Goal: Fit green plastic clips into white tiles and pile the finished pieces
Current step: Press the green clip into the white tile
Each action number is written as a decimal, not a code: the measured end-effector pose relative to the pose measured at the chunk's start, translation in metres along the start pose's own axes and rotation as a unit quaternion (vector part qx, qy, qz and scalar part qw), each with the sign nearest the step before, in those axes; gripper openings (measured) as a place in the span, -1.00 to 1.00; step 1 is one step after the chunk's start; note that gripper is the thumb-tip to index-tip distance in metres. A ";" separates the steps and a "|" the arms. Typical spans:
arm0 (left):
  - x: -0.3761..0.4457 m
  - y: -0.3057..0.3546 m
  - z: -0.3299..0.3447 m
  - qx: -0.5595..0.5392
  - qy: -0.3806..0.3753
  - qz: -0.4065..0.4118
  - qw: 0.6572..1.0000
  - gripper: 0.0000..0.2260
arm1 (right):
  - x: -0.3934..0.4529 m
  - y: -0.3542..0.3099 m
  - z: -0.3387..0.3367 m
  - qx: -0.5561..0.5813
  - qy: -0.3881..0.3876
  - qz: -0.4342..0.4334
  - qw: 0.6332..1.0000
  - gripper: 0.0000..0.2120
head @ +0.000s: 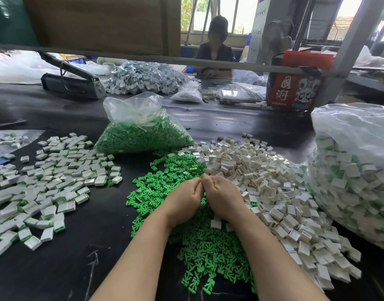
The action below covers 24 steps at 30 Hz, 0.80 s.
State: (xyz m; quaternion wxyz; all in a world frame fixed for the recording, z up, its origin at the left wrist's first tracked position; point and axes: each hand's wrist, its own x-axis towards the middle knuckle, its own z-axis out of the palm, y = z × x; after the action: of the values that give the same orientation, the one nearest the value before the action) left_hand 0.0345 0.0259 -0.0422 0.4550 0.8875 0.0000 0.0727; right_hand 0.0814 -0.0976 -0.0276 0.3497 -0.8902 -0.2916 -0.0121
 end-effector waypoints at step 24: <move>-0.005 0.004 -0.015 -0.160 -0.058 -0.029 0.985 -0.74 | 0.001 -0.002 -0.008 0.181 -0.048 0.038 0.982 -0.56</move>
State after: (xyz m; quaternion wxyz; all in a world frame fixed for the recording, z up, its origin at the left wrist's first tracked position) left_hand 0.0274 0.0347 -0.0310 0.5924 0.8055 -0.0117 0.0071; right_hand 0.0829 -0.1011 -0.0202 0.4912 -0.8221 -0.2711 0.0968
